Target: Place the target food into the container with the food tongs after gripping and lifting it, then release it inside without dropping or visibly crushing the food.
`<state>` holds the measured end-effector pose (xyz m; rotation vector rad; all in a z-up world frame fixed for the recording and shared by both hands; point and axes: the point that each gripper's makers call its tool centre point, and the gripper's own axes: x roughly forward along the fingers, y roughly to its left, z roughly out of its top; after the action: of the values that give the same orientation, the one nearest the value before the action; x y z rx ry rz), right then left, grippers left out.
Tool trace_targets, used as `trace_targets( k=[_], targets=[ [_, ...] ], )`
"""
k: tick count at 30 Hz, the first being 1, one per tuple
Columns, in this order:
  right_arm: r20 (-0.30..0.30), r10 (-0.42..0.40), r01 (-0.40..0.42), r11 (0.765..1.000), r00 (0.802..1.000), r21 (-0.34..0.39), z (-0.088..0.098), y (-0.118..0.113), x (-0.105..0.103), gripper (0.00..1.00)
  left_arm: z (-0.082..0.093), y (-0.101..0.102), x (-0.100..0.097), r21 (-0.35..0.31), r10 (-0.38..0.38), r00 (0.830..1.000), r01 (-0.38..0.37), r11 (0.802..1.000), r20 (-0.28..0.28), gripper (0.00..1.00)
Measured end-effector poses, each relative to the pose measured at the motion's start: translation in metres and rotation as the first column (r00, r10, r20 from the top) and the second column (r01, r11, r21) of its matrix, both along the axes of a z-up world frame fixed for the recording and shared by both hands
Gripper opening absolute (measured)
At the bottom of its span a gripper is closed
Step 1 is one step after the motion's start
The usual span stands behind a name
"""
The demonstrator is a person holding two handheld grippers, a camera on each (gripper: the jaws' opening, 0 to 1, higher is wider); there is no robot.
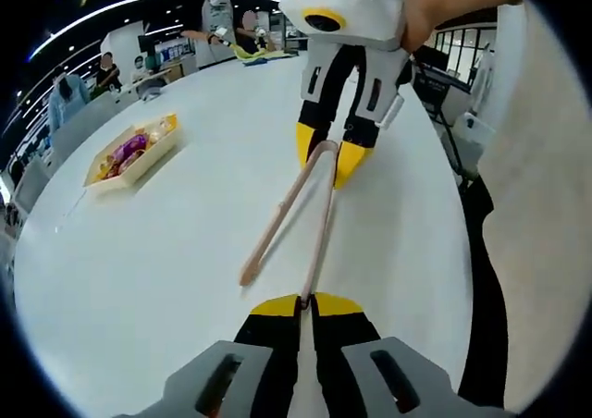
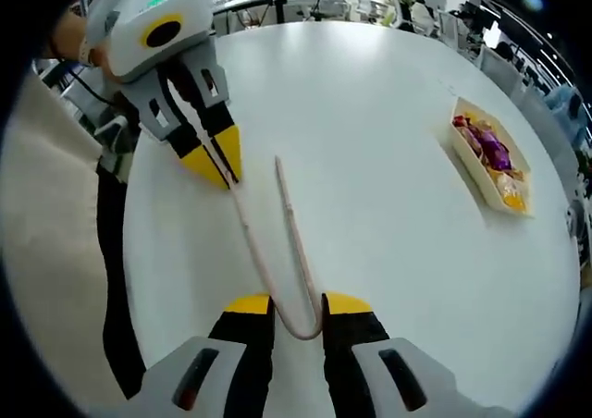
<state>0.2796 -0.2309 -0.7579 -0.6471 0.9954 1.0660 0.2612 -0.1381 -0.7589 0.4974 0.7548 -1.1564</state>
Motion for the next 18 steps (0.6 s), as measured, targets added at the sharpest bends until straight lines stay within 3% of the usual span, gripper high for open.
trace_targets(
  k=[6,15,18],
  targets=[
    [0.005,-0.031,0.031,0.998,1.000,-0.046,-0.006,-0.013,0.004,0.16,-0.001,0.003,-0.001,0.004,0.022,1.000,-0.022,1.000,-0.018,0.02],
    [-0.017,-0.095,0.095,0.995,0.995,-0.010,-0.004,-0.023,0.003,0.15,-0.002,0.010,-0.002,0.016,0.037,0.999,-0.036,0.999,-0.026,0.03],
    [-0.008,-0.135,0.135,0.990,0.991,0.027,0.000,-0.024,0.003,0.16,-0.001,0.015,-0.002,0.025,0.059,0.998,-0.059,0.998,-0.025,0.08]
  ],
)
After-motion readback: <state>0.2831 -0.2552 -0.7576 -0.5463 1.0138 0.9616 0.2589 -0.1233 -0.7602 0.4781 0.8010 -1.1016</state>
